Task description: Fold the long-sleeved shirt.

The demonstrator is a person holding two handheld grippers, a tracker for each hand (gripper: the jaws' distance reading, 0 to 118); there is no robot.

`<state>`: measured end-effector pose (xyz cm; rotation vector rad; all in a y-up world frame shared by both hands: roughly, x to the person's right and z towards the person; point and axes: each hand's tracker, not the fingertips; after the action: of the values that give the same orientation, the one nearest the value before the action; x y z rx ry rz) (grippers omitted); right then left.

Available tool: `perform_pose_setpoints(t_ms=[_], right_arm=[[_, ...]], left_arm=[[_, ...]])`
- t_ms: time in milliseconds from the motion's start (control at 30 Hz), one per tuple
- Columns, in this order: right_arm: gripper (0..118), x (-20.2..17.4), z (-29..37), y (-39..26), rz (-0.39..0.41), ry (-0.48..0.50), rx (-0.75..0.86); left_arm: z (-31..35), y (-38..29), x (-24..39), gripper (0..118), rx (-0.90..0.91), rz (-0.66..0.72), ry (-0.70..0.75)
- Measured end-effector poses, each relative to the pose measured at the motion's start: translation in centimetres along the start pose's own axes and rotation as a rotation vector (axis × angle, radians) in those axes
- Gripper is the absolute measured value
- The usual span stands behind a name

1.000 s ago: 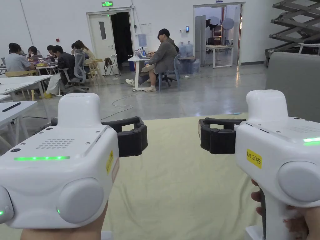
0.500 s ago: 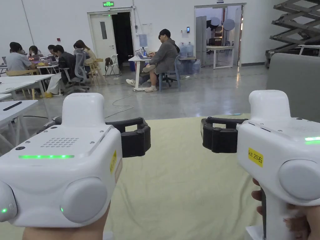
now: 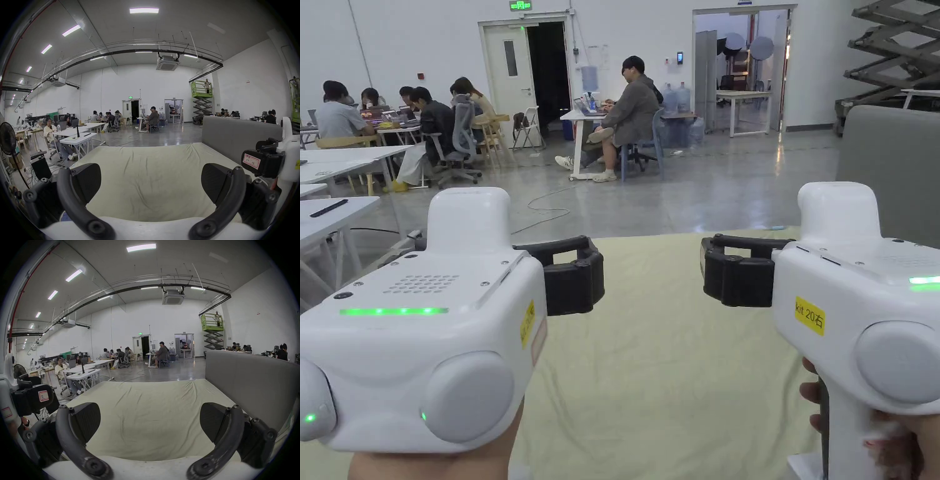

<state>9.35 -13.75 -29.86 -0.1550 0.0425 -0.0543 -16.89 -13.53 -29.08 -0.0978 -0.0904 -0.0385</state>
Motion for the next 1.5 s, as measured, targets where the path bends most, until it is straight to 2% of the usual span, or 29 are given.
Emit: perform_pose_setpoints(t_ms=[533, 800, 1500], right_arm=[[118, -0.23, -0.24, -0.34, 0.003, -0.014, 0.000], [118, -0.10, -0.49, -0.35, -0.026, -0.003, -0.008], [118, -0.86, 0.45, -0.30, 0.014, 0.013, 0.037]], left_arm=[[-0.56, -0.10, -0.59, 118, -0.012, 0.015, -0.008], [-0.51, -0.04, -0.66, 118, -0.014, 0.013, -0.006], [-0.58, -0.06, -0.41, 118, -0.033, 0.031, -0.042]])
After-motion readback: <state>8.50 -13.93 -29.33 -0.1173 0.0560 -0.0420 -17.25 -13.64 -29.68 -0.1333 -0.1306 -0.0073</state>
